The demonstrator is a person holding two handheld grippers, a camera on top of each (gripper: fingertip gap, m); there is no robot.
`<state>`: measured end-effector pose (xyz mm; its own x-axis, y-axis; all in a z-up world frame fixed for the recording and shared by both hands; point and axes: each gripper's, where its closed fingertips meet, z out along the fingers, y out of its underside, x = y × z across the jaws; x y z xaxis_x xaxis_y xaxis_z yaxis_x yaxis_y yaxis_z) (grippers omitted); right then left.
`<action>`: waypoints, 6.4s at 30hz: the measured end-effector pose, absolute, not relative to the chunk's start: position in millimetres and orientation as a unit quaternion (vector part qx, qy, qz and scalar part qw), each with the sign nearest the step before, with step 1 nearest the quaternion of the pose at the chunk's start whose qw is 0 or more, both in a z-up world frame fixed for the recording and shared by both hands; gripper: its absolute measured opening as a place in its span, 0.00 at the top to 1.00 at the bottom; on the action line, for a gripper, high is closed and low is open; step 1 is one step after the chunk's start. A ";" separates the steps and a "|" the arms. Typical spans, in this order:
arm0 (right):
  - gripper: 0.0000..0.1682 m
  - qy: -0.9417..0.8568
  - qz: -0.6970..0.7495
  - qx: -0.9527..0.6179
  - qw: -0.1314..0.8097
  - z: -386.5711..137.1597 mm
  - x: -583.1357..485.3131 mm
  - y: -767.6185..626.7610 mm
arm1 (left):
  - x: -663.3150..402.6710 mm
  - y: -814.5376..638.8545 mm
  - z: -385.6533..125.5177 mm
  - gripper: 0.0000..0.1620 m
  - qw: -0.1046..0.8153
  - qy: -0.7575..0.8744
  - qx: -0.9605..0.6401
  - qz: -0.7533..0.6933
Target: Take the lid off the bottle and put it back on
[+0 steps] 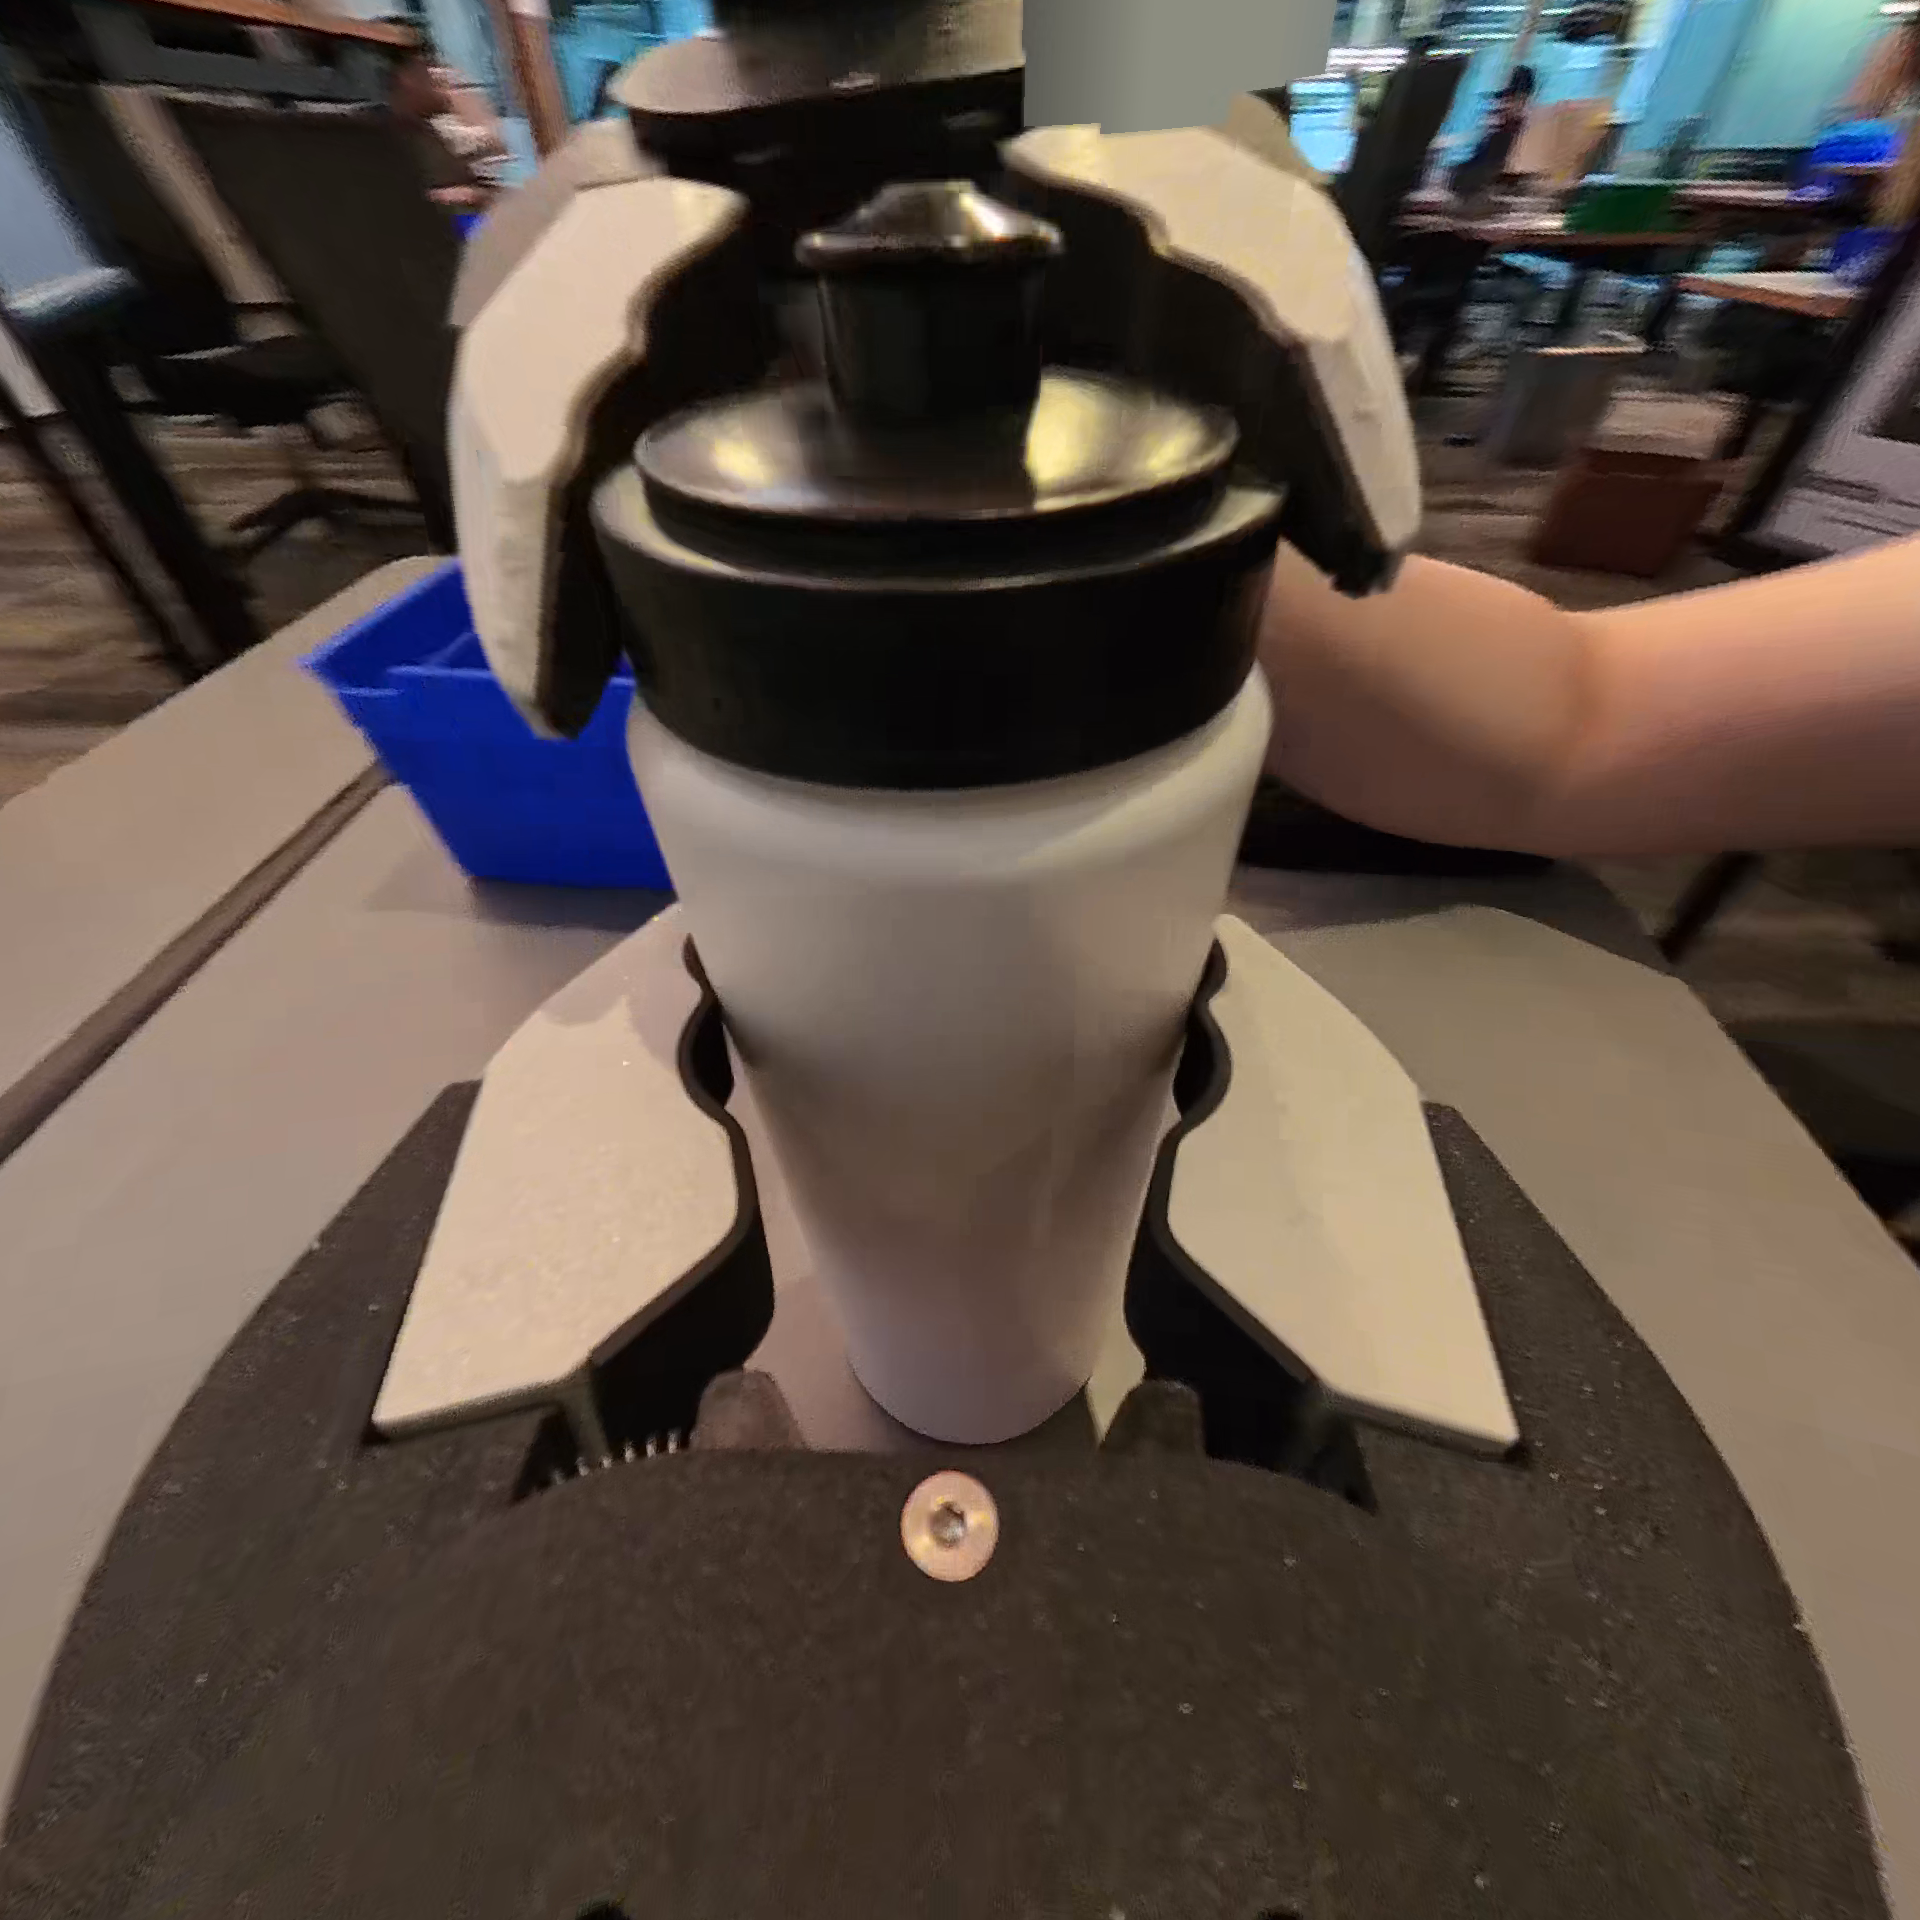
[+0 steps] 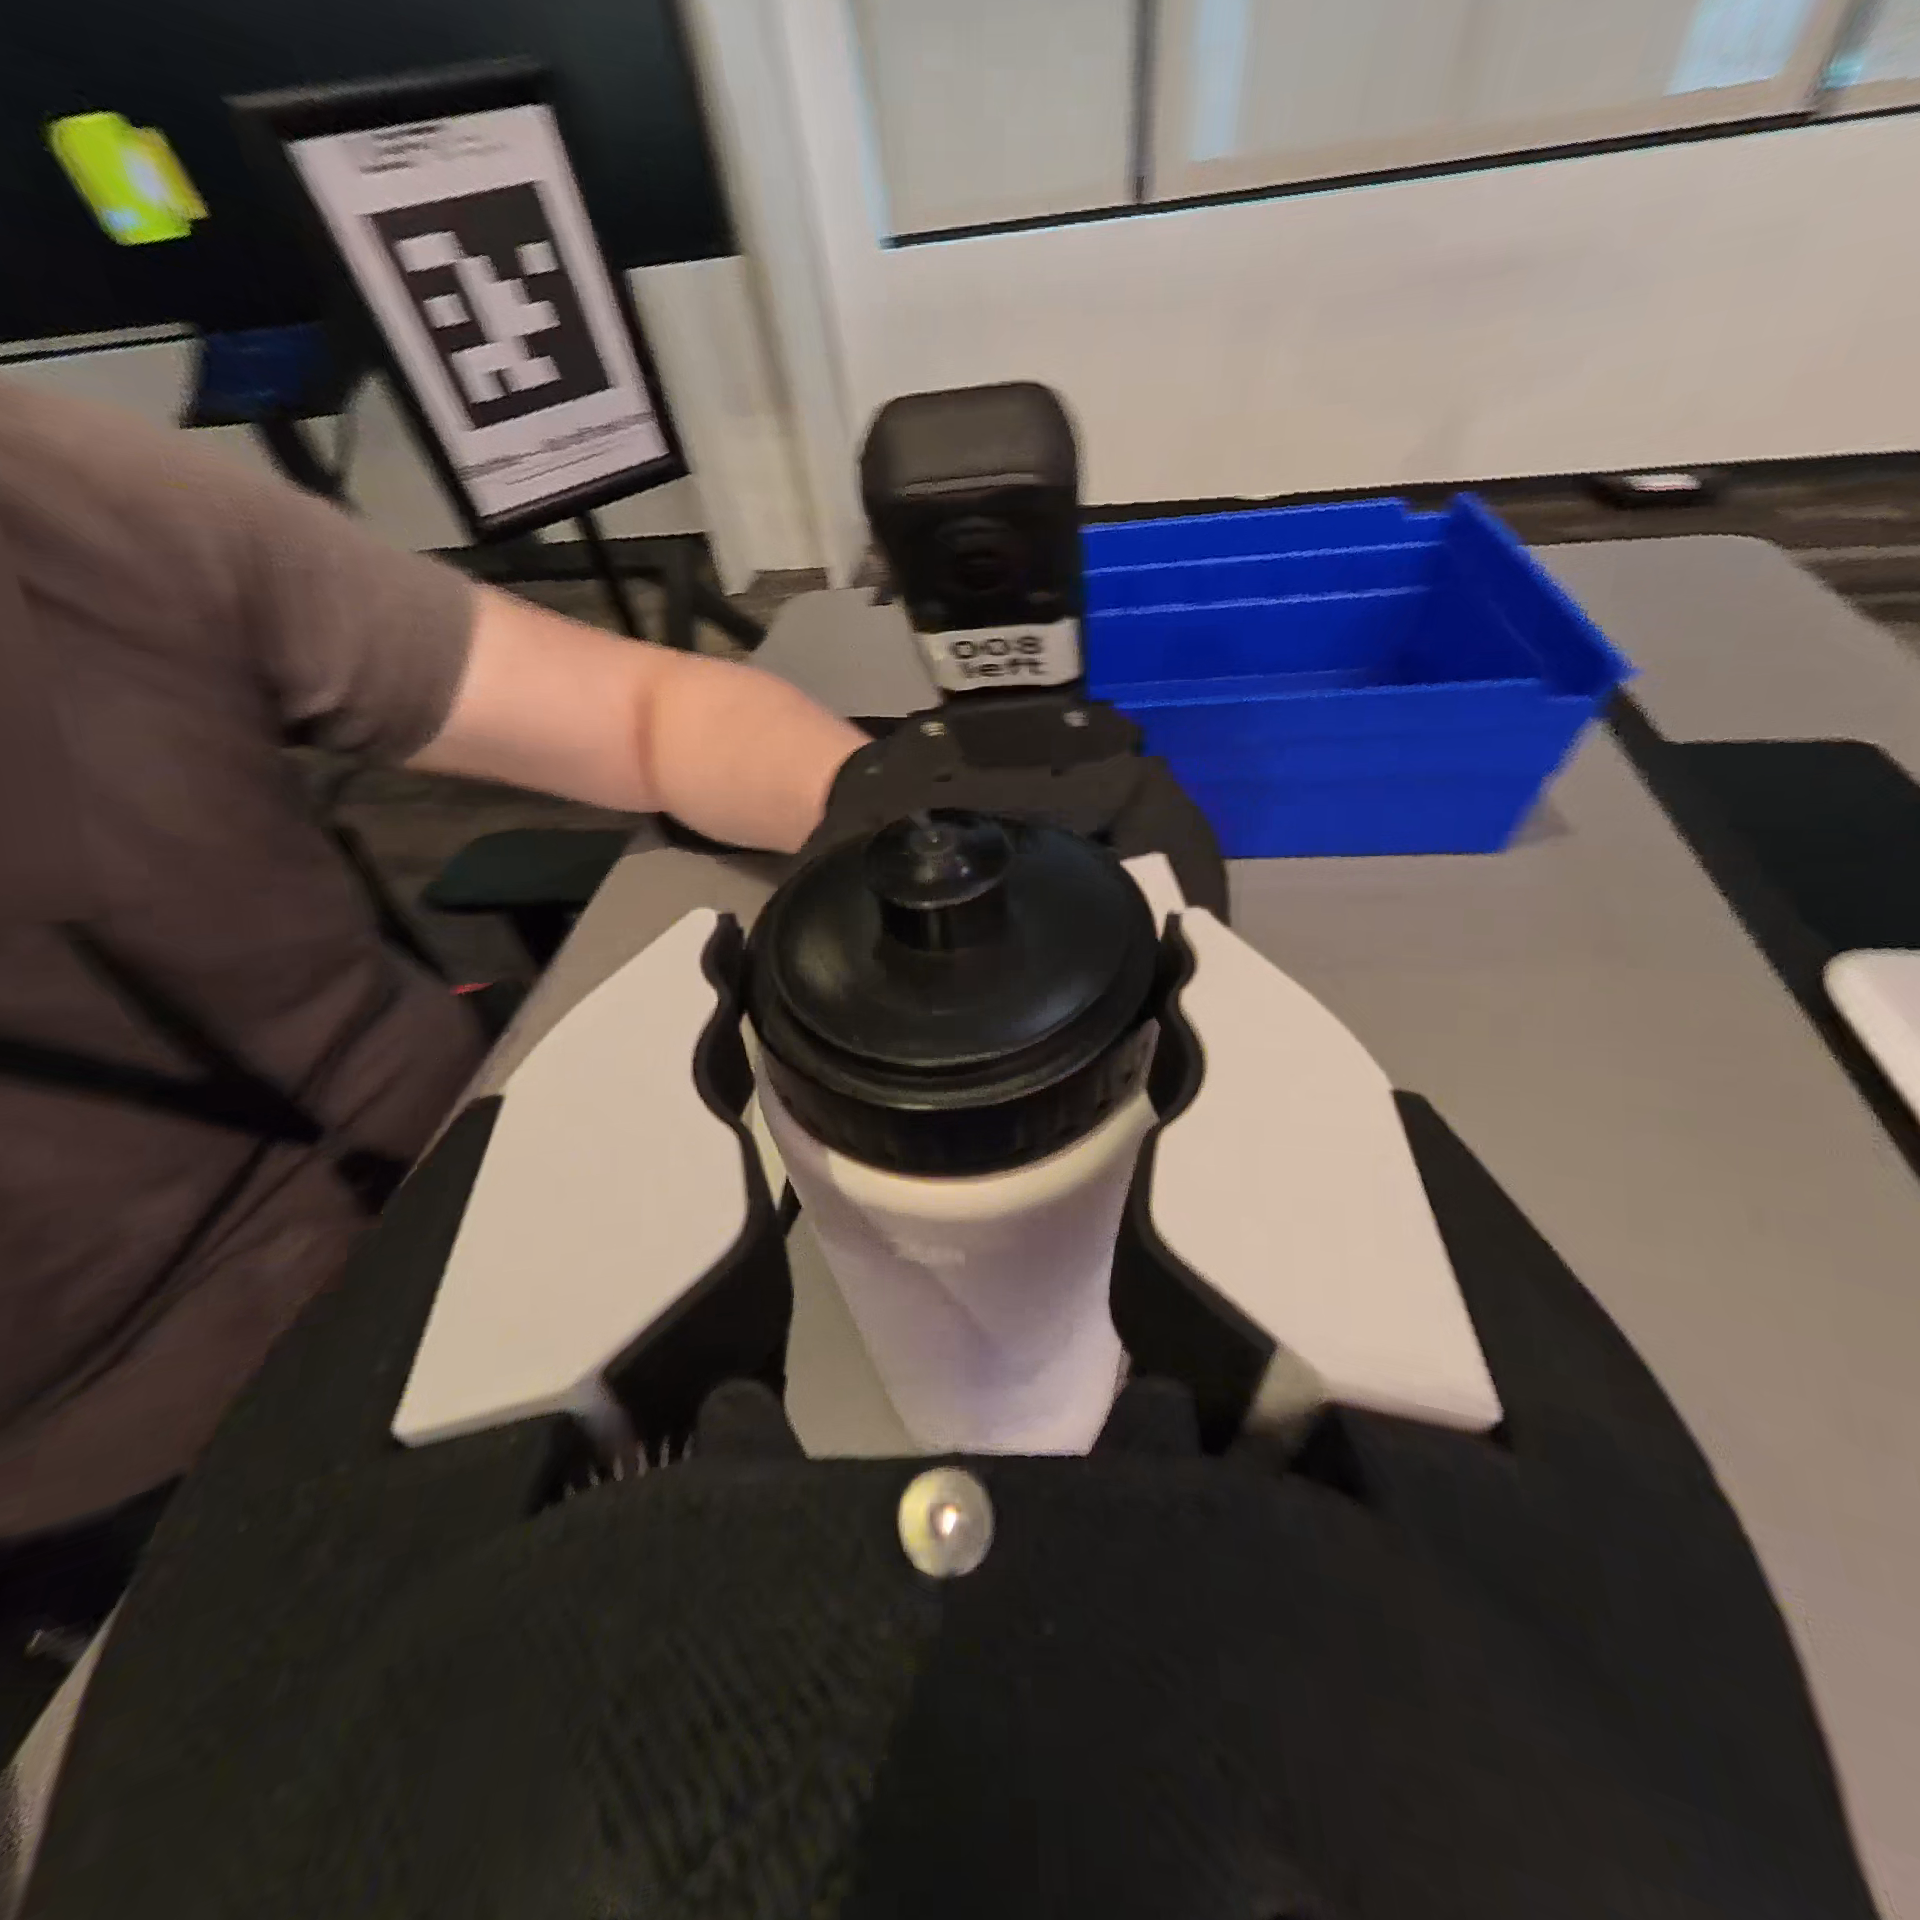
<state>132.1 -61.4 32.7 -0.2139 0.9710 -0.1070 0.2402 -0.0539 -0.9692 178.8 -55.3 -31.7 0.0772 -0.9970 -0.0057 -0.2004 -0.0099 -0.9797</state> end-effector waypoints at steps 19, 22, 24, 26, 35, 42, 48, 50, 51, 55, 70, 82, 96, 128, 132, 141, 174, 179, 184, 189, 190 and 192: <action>0.42 -0.437 0.358 -0.609 0.557 52.4 114.1 -4.2 | 132.8 2.3 -29.7 0.47 0.578 0.364 -0.673 -0.283; 0.54 -0.440 0.352 -0.623 0.543 40.3 102.6 -8.9 | 133.6 2.1 -30.1 0.47 0.584 0.363 -0.676 -0.265; 0.57 -0.453 0.339 -0.627 0.535 36.6 103.5 -8.5 | 134.7 0.2 -30.3 0.47 0.581 0.367 -0.674 -0.269; 0.58 -0.485 0.346 -0.617 0.514 35.8 107.6 -13.8 | 136.5 -3.7 -30.1 0.47 0.571 0.378 -0.669 -0.290; 0.62 -0.564 0.468 -0.542 0.413 38.5 132.4 -47.0 | 162.0 -50.4 -29.1 0.47 0.486 0.466 -0.603 -0.429; 0.52 -0.500 0.386 -0.615 0.473 42.9 109.9 -30.3 | 147.2 -18.9 -31.1 0.47 0.551 0.409 -0.659 -0.308; 0.54 -0.528 0.310 -0.635 0.471 28.6 106.8 -28.5 | 146.2 -19.8 -31.0 0.47 0.555 0.416 -0.658 -0.293; 0.54 -0.551 0.342 -0.626 0.433 27.7 111.8 -39.1 | 152.2 -30.8 -31.6 0.47 0.535 0.442 -0.643 -0.324; 0.54 -0.567 0.359 -0.616 0.413 27.3 115.4 -46.6 | 156.9 -39.6 -32.2 0.47 0.518 0.457 -0.634 -0.349; 0.54 -0.647 0.415 -0.531 0.358 26.8 130.3 -83.1 | 172.6 -75.5 -33.4 0.47 0.470 0.528 -0.581 -0.403; 0.48 -0.493 0.300 -0.703 0.417 42.8 130.8 -46.0 | 157.9 -37.3 -33.4 0.47 0.527 0.446 -0.662 -0.291; 0.56 -0.587 0.285 -0.667 0.361 30.3 137.4 -70.0 | 167.9 -59.8 -34.1 0.47 0.495 0.508 -0.630 -0.318; 0.48 -0.510 0.389 -0.596 0.483 68.9 118.9 -50.1 | 158.5 -40.9 -32.8 0.47 0.521 0.447 -0.653 -0.320; 0.45 -0.569 0.498 -0.494 0.429 49.6 112.6 -73.7 | 166.2 -72.0 -35.4 0.48 0.472 0.532 -0.596 -0.374; 0.45 -0.519 0.409 -0.534 0.527 59.8 110.8 -42.8 | 149.9 -36.5 -34.7 0.48 0.512 0.461 -0.654 -0.311; 0.47 -0.465 0.394 -0.609 0.507 40.5 92.8 -32.0 | 130.0 -13.4 -35.8 0.48 0.535 0.390 -0.716 -0.219; 0.46 -0.508 0.439 -0.518 0.531 63.5 109.7 -45.6 | 149.9 -43.6 -38.8 0.48 0.451 0.466 -0.683 -0.338; 0.50 -0.451 0.340 -0.592 0.575 53.7 103.5 -21.9 | 131.9 -17.8 -38.6 0.48 0.483 0.408 -0.718 -0.292; 0.60 -0.427 0.336 -0.615 0.572 50.9 101.2 -22.1 | 131.1 -17.7 -39.1 0.48 0.483 0.414 -0.718 -0.282; 0.61 -0.461 0.362 -0.614 0.528 53.1 109.7 -26.9 | 134.7 -22.1 -39.4 0.48 0.477 0.437 -0.708 -0.284; 0.61 -0.457 0.367 -0.615 0.527 53.9 110.5 -26.2 | 135.1 -22.8 -39.4 0.48 0.477 0.438 -0.707 -0.283; 0.58 -0.460 0.369 -0.617 0.521 51.2 109.7 -25.9 | 135.7 -23.8 -39.4 0.48 0.476 0.439 -0.708 -0.283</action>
